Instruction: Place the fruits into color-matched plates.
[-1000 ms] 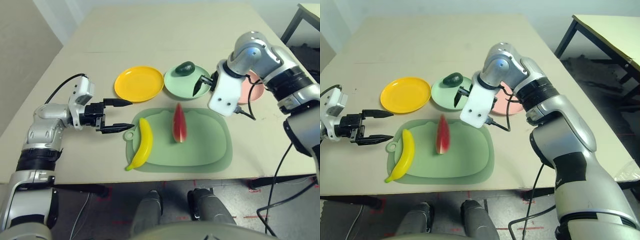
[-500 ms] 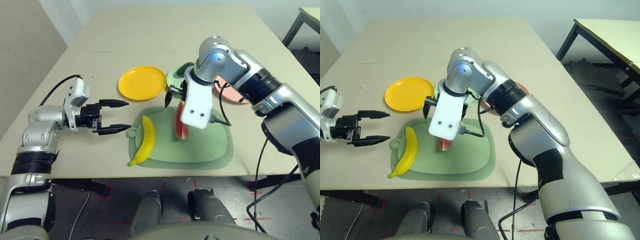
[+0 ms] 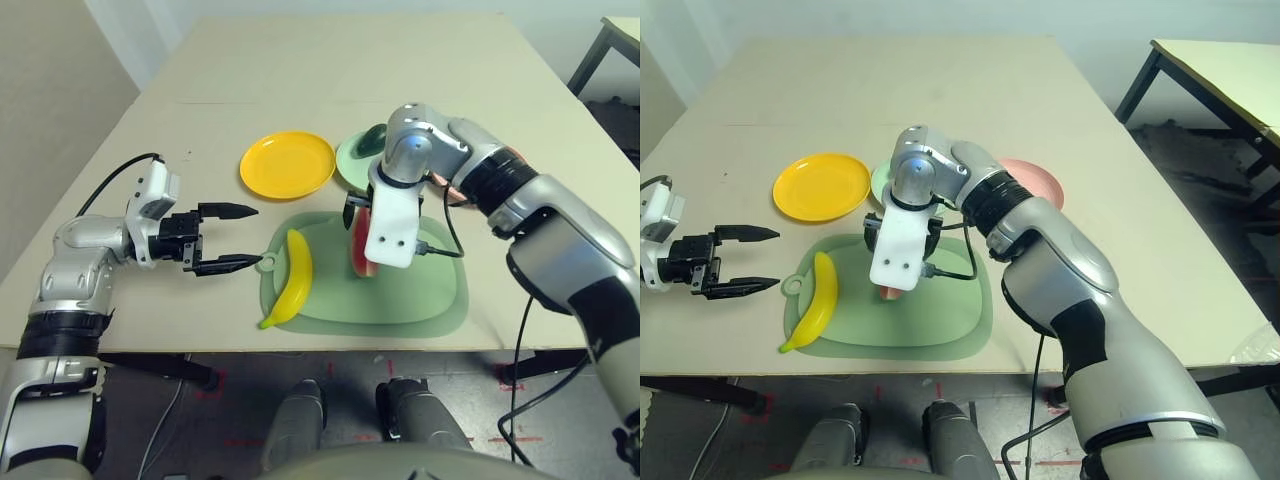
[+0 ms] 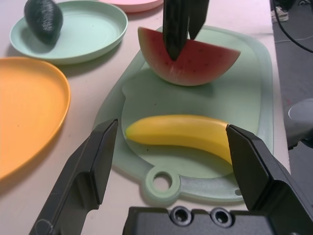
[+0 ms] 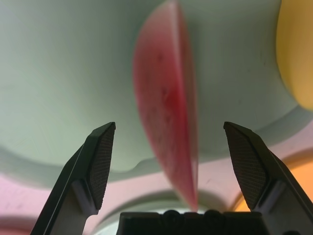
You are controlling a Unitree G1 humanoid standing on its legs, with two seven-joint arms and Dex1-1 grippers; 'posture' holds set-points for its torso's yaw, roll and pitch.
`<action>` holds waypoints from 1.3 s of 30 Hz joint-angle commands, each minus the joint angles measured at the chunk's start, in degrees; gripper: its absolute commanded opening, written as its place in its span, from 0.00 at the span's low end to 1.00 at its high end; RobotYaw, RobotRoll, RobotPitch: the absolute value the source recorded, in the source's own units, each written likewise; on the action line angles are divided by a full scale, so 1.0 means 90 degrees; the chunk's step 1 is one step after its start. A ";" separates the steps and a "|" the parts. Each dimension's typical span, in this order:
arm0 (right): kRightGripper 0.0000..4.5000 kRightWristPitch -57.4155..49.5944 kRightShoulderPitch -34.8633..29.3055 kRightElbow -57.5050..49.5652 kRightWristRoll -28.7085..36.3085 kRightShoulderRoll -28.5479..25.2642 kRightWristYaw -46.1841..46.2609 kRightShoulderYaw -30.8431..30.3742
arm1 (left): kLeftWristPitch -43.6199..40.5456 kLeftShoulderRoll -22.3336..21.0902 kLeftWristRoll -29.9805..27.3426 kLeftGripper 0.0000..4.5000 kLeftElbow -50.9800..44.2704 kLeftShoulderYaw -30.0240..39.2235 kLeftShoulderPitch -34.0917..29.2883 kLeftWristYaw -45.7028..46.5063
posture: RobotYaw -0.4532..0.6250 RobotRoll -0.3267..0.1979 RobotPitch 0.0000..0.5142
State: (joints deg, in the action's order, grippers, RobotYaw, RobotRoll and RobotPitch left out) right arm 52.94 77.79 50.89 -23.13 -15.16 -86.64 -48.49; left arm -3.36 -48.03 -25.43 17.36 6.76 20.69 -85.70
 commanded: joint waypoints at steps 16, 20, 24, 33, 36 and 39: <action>0.51 -0.0398 -0.0812 0.0297 -0.0557 -0.0205 -0.0049 -0.0032 | -0.0014 0.0071 -0.0092 1.00 -0.0213 0.0085 -0.0091 0.0198 | 0.50 0.62 0.27; 0.50 -0.0524 -0.0858 -0.0003 -0.0310 -0.0357 -0.0359 0.0127 | 0.0011 0.0111 -0.0066 1.00 -0.0119 0.0040 -0.0012 0.0174 | 0.48 0.62 0.26; 0.50 -0.0688 -0.0601 -0.0209 0.0117 -0.0610 -0.0642 0.0306 | 0.0038 0.0165 -0.0020 1.00 -0.0004 -0.0019 0.0110 0.0128 | 0.47 0.62 0.25; 0.49 -0.0752 0.0557 0.0749 0.0418 -0.1428 -0.0536 0.0483 | 0.0062 0.0240 0.0014 1.00 0.0186 -0.0044 0.0316 0.0024 | 0.44 0.62 0.23; 0.49 -0.0800 0.0839 0.1483 -0.0209 -0.1552 0.0213 0.0508 | 0.0065 0.0275 0.0031 1.00 0.0213 -0.0066 0.0357 0.0015 | 0.44 0.62 0.23; 0.49 -0.1010 0.1020 0.2121 -0.1132 -0.1673 0.1503 0.0241 | 0.0076 0.0296 0.0034 1.00 0.0217 -0.0073 0.0357 -0.0002 | 0.44 0.62 0.22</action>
State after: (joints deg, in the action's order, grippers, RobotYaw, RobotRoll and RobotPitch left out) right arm 44.86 86.13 67.59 -29.21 -29.88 -78.29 -45.14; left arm -3.17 -45.54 -25.44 18.79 6.50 23.74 -85.28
